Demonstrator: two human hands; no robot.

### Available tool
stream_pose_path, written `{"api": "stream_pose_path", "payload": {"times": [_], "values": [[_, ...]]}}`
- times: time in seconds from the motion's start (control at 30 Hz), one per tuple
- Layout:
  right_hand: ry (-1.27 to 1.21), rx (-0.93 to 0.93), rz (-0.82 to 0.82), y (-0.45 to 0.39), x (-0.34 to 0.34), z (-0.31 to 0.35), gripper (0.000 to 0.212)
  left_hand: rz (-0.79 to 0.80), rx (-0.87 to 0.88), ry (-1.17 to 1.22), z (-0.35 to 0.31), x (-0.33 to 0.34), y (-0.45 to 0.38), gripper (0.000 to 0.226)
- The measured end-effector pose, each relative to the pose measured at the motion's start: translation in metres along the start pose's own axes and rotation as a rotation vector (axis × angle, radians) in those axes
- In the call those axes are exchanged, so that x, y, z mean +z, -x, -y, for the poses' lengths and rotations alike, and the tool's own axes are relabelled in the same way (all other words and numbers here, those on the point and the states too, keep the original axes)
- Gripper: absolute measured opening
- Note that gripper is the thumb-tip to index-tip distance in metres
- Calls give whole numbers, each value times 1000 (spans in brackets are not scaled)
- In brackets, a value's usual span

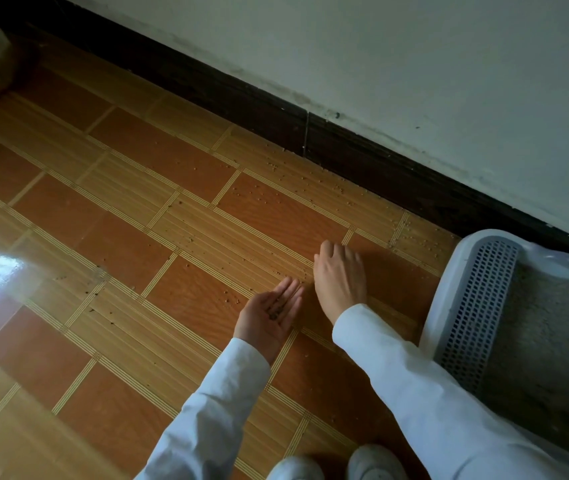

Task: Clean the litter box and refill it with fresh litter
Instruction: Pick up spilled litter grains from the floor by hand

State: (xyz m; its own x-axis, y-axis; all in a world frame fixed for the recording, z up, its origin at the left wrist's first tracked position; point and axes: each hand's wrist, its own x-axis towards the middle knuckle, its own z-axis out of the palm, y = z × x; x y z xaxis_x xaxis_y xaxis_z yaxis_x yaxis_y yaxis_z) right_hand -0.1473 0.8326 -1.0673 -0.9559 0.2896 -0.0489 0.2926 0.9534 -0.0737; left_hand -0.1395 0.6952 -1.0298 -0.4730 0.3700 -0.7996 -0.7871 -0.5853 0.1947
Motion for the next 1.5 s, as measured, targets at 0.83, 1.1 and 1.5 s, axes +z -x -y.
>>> {"api": "stream_pose_path", "payload": {"times": [0.83, 1.1, 1.5], "values": [[157, 142, 187, 49, 3, -28, 25, 64, 6, 34, 8, -3, 2, 39], [-213, -41, 5, 79, -8, 7, 17, -3, -14, -114, 18, -8, 4, 37], [-251, 289, -6, 164, 11, -50, 17, 39, -152, 3, 51, -41, 17, 39]]}}
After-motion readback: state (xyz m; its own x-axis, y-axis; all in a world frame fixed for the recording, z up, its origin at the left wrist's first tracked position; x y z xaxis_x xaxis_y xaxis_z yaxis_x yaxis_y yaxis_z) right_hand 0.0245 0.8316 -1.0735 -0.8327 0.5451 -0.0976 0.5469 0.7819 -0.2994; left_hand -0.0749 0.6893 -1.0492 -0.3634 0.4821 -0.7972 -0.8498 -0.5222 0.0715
